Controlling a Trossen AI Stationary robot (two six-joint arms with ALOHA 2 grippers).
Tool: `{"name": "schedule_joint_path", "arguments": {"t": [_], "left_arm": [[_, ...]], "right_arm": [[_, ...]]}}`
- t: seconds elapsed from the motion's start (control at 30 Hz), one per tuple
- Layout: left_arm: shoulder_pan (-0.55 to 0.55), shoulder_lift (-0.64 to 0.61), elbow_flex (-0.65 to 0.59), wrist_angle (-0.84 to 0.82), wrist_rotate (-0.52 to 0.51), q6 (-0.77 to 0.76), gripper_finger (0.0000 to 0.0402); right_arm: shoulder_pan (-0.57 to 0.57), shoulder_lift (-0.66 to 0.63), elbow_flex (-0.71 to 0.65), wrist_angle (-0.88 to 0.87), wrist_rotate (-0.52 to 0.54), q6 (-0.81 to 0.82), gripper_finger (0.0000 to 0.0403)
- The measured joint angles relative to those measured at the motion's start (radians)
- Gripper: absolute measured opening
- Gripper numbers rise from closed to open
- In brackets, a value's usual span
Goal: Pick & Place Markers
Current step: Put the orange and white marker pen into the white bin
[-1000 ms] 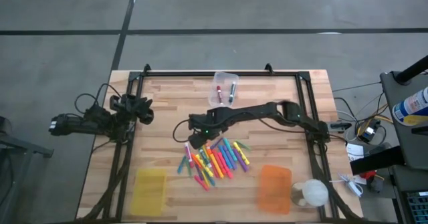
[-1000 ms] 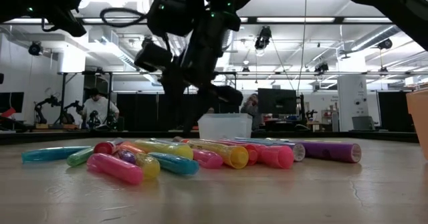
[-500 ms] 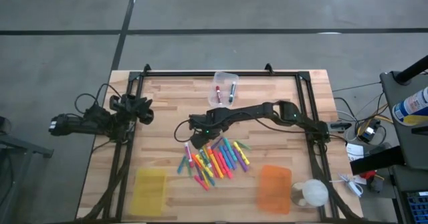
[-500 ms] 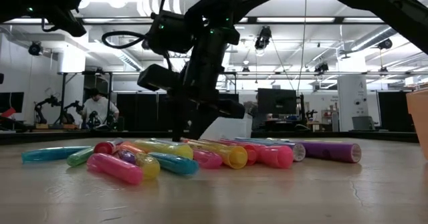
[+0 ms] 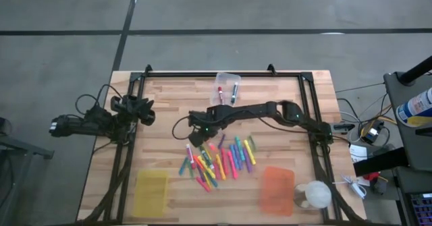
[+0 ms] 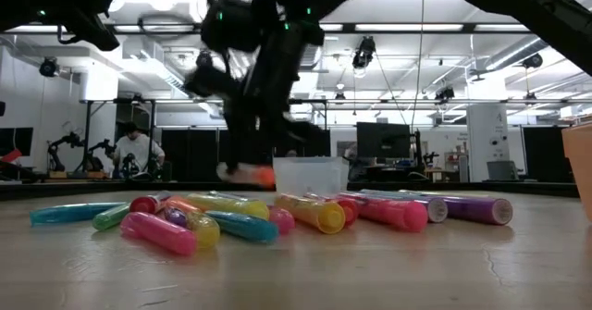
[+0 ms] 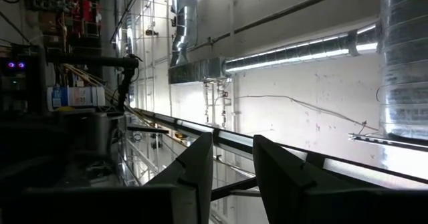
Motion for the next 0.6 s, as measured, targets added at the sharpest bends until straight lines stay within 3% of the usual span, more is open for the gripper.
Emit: {"name": "schedule_joint_path", "arguments": {"t": [0.33,0.6], "left_arm": [[0.000,0.000,0.000,0.000,0.005,0.001,0.0101],[0.000,0.000,0.000,0.000,0.005,0.002,0.0101]], "right_arm": [[-0.076,-0.030,0.303,-0.220,0.133,-0.096,0.0049],[-0.180,-0.131,0.276,-0.270,0.227,-0.126,0.0049]]}}
